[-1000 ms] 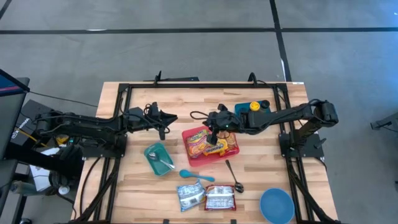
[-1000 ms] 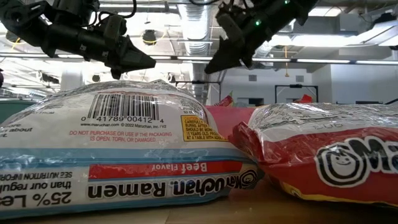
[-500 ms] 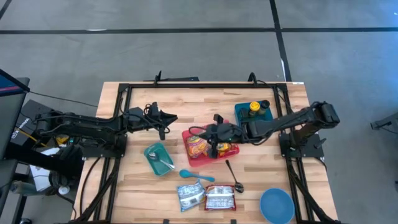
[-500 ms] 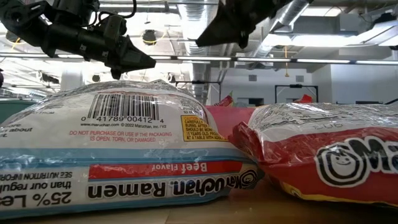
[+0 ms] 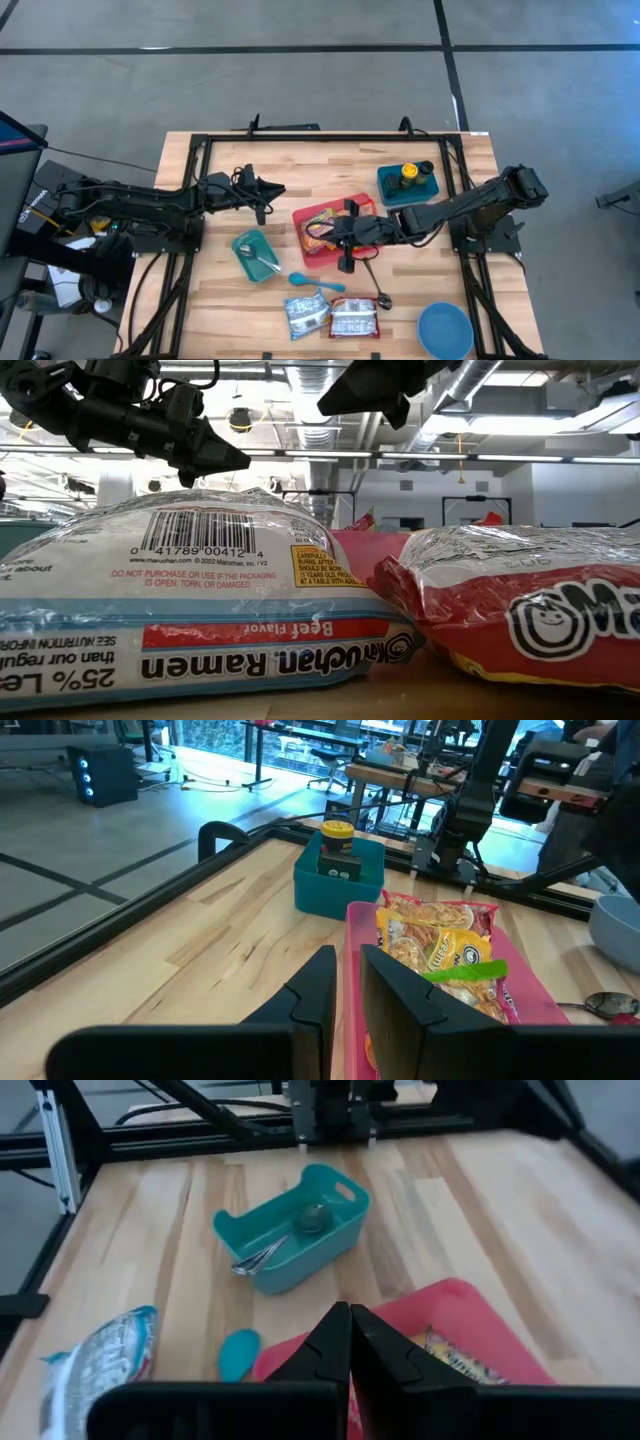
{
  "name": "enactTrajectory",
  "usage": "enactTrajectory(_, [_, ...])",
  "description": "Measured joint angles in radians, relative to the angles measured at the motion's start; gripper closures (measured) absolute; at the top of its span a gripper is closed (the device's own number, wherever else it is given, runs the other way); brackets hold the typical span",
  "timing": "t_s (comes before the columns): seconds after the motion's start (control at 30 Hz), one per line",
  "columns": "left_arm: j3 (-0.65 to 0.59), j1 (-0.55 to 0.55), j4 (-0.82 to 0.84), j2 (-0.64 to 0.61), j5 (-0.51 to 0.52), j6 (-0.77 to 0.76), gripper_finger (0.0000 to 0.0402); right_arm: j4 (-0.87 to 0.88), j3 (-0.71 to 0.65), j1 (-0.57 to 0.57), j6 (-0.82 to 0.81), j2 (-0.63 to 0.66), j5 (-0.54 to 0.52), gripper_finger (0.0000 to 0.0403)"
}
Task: Pick & Place Food Item
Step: Put the black spoon into the green bin
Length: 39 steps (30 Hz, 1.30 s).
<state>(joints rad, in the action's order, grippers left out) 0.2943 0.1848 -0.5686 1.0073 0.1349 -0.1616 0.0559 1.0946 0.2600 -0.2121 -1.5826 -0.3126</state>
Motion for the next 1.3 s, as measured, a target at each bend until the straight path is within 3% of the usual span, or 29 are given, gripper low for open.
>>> enactTrajectory(0.2, [0.000, 0.000, 0.000, 0.000, 0.001, 0.000, 0.0357, 0.091, 0.002, 0.009, -0.095, 0.000, 0.001, 0.0402])
enactTrajectory(0.47, [0.000, 0.000, 0.000, 0.000, 0.005, 0.000, 0.0357, 0.387, 0.093, 0.016, -0.285, 0.000, 0.001, 0.0402])
enactTrajectory(0.8, [0.000, 0.000, 0.000, 0.000, 0.005, 0.000, 0.0357, 0.622, 0.094, 0.105, -0.540, 0.000, 0.025, 0.0402])
enactTrajectory(1.3, [0.000, 0.000, 0.000, 0.000, 0.003, 0.000, 0.0357, 0.766, 0.094, 0.211, -0.902, 0.000, 0.059, 0.0402])
